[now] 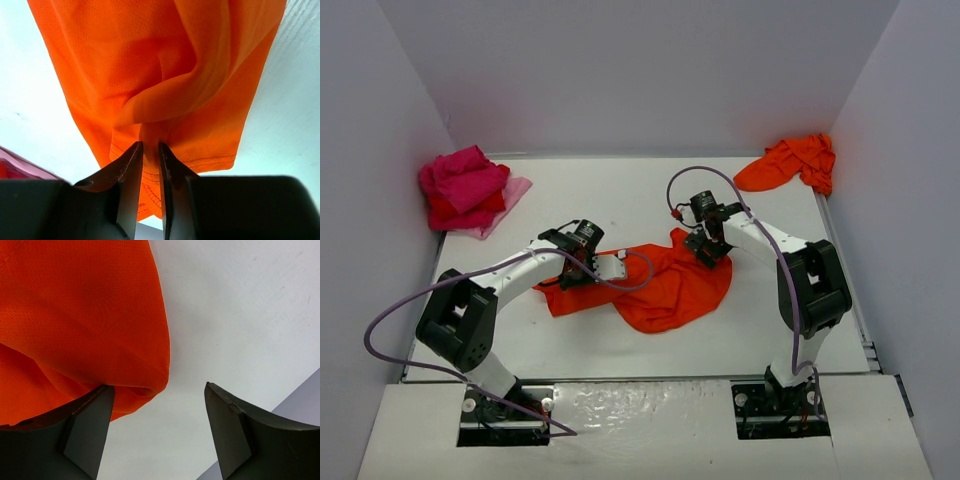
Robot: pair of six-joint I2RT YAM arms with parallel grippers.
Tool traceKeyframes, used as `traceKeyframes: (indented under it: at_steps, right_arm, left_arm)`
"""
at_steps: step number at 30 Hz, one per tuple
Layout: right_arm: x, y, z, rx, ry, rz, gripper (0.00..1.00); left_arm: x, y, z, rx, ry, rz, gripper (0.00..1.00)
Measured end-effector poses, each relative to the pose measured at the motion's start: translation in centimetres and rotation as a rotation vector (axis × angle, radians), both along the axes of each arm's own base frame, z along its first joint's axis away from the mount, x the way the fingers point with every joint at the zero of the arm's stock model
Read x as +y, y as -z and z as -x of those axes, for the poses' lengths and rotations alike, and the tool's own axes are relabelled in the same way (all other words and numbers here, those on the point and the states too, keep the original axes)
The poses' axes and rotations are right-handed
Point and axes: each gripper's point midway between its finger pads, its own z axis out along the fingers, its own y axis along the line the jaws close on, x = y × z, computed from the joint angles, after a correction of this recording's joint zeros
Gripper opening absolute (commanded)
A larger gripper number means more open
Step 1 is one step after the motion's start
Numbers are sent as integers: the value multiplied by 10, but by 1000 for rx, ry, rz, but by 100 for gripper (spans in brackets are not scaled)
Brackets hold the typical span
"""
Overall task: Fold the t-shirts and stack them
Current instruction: Flatten the tshirt out
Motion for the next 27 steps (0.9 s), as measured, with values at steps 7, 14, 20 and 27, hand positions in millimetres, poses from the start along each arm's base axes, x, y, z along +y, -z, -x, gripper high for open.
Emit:
traceKeyframes:
  at_steps: [7, 14, 20, 27]
  right_arm:
    - [1, 0, 0, 0, -2, 0, 70]
    - [2, 0, 1, 1, -5, 0, 70]
    - [3, 2, -1, 4, -6, 2, 70]
    - [3, 2, -1, 4, -6, 2, 70]
  left_arm:
    - [2, 3, 3, 6, -1, -7, 0]
    - [1, -17, 5, -32, 2, 14, 0]
    - [-13, -65, -5, -114, -5, 84, 0]
    - [-20, -84, -6, -132, -4, 113, 0]
